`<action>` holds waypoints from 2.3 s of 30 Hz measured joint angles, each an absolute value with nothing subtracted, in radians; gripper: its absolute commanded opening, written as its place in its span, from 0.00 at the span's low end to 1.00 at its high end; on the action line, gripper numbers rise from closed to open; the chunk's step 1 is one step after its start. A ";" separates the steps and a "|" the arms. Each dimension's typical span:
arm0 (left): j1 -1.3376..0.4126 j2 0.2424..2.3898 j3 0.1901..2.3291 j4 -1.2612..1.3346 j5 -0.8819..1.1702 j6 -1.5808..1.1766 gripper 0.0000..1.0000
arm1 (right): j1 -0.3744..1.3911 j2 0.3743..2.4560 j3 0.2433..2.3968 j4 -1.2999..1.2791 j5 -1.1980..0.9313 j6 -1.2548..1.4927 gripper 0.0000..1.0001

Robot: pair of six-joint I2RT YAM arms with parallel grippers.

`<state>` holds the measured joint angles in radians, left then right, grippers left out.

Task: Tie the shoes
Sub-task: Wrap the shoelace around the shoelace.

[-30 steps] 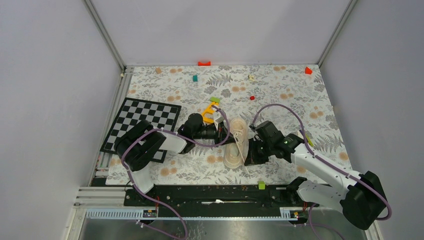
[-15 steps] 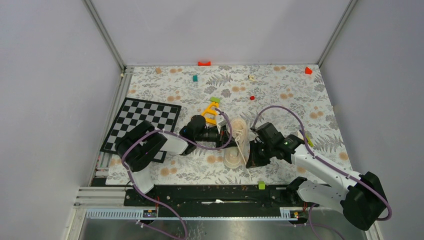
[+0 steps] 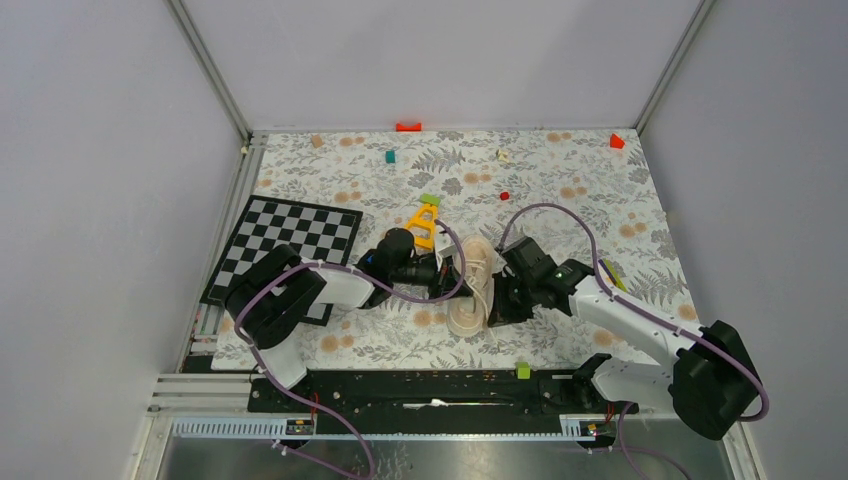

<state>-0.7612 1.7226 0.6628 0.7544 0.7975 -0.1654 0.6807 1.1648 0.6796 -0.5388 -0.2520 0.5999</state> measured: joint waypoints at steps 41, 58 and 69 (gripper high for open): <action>-0.751 1.695 0.775 0.532 0.865 -0.039 0.00 | 0.682 1.168 0.766 -0.613 -0.169 0.488 0.41; -0.738 1.695 0.957 0.057 0.898 0.260 0.00 | 0.579 1.035 0.676 -0.249 -0.148 0.449 0.38; -0.737 1.695 0.955 0.076 0.897 0.250 0.00 | 0.577 1.109 0.664 -0.149 -0.241 0.434 0.39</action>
<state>-0.7368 1.6955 0.9546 0.0761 0.8967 0.2497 0.5774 1.1091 0.6643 -0.1490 -0.2413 0.4339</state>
